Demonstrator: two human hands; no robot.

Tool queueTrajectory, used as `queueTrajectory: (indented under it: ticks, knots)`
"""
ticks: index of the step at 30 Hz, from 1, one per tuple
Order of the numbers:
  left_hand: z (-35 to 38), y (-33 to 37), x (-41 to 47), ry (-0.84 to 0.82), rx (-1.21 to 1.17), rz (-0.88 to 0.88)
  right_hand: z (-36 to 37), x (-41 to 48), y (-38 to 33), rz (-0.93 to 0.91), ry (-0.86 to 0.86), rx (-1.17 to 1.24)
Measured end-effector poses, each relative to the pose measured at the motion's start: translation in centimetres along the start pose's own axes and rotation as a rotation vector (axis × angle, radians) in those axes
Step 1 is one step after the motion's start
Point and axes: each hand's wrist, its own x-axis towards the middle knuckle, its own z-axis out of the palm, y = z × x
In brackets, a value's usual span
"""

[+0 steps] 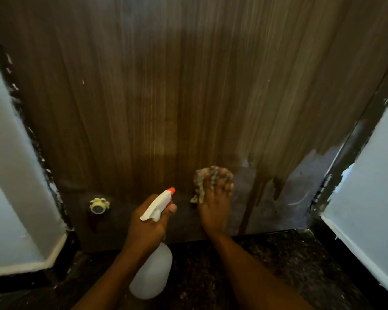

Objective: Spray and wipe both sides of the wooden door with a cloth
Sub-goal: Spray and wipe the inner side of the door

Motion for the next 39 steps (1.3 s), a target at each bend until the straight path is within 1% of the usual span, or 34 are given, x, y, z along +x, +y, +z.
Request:
queueTrajectory:
  ticks: [1,2,3,4,5,6,7,8,9,10,11,12,13,14,15,16,17,18,20,21,22,23,24,26,27,28,30,32,33,35,36,38,39]
  knots:
    - [0.4,0.2,0.0,-0.003,0.004,-0.002,-0.7,1.2,-0.1,0.215,0.068,0.062]
    - [0.8,0.4,0.0,-0.004,0.008,0.005,-1.6,3.1,-0.6,0.402,0.147,0.178]
    - [1.2,0.6,0.1,-0.009,0.015,0.017,-2.7,5.0,-1.4,0.509,0.192,0.286]
    - [1.6,0.6,0.2,-0.013,0.017,0.019,-3.5,6.6,-2.1,0.506,0.209,0.330]
    - [1.8,0.6,0.2,-0.011,0.025,0.011,-3.8,7.3,-2.4,0.414,0.209,0.298]
    - [2.1,0.7,0.1,-0.005,0.021,-0.001,-3.6,7.0,-2.1,0.240,0.188,0.218]
    - [2.4,0.6,0.0,-0.004,0.005,-0.004,-3.3,6.1,-1.2,0.032,0.117,0.110]
    - [2.9,0.6,-0.1,-0.013,-0.001,-0.003,-2.8,4.6,0.2,-0.139,0.037,0.051]
    - [3.4,0.7,-0.2,-0.023,0.001,0.000,-2.1,3.1,2.1,-0.230,-0.012,0.030]
    - [3.8,0.8,-0.4,-0.038,0.000,-0.002,-1.4,1.3,3.8,-0.229,-0.037,0.004]
    - [4.3,1.1,-0.6,-0.051,-0.001,-0.006,-0.8,-0.1,5.4,-0.127,-0.035,-0.026]
    - [4.7,1.5,-0.9,-0.060,-0.007,-0.021,-0.7,-0.3,6.2,0.046,-0.001,-0.026]
    - [5.2,2.0,-1.0,-0.061,-0.009,-0.033,-0.9,0.5,6.5,0.245,0.050,0.034]
    - [5.6,2.3,-1.2,-0.064,-0.002,-0.048,-1.8,2.1,6.3,0.441,0.104,0.163]
    - [5.9,2.6,-1.4,-0.070,0.009,-0.048,-2.6,4.0,5.8,0.591,0.152,0.280]
    - [6.3,2.8,-1.7,-0.079,0.021,-0.052,-3.4,5.7,5.4,0.663,0.174,0.329]
    - [6.6,3.0,-1.9,-0.075,0.031,-0.062,-4.1,7.0,4.9,0.650,0.169,0.326]
    - [7.0,3.1,-2.0,-0.067,0.031,-0.082,-4.3,7.3,4.8,0.552,0.161,0.275]
    - [7.5,3.0,-2.1,-0.083,0.012,-0.100,-4.1,5.9,4.7,0.195,0.085,0.075]
    - [8.0,3.1,-2.0,-0.106,0.021,-0.100,-3.7,4.8,5.2,0.068,0.031,0.010]
    - [8.7,3.0,-1.9,-0.117,0.039,-0.103,-3.0,3.5,6.1,0.024,-0.011,-0.019]
    - [9.4,3.0,-1.7,-0.116,0.052,-0.100,-2.1,2.3,7.4,0.071,-0.031,-0.028]
    - [10.1,3.1,-1.6,-0.119,0.054,-0.097,-1.5,1.3,8.8,0.190,-0.025,-0.002]
    - [11.8,3.9,-1.6,-0.136,0.050,-0.105,-1.5,1.1,10.8,0.516,0.016,0.134]
    - [12.6,4.4,-1.7,-0.179,0.072,-0.098,-1.5,1.4,11.5,0.644,0.015,0.193]
    - [13.5,4.7,-1.7,-0.220,0.114,-0.080,-1.5,2.0,12.3,0.725,0.019,0.224]
    - [14.8,5.1,-1.7,-0.253,0.138,-0.048,-1.6,3.1,13.3,0.831,0.033,0.312]
    - [15.8,5.7,-1.5,-0.266,0.069,-0.055,-1.7,4.1,14.3,0.923,0.107,0.420]
    - [16.4,5.6,-1.2,-0.243,0.027,-0.057,-1.9,4.7,14.7,0.961,0.138,0.479]
    - [17.2,5.3,-0.8,-0.206,-0.019,-0.071,-2.7,6.0,15.2,0.980,0.162,0.534]
    - [17.6,5.3,-0.5,-0.200,-0.044,-0.086,-3.1,6.7,15.3,0.943,0.174,0.520]
    - [18.1,5.7,-0.1,-0.209,-0.037,-0.104,-3.6,7.5,15.3,0.745,0.196,0.396]
    - [18.4,6.0,0.0,-0.258,-0.013,-0.104,-3.4,7.1,15.2,0.631,0.182,0.298]
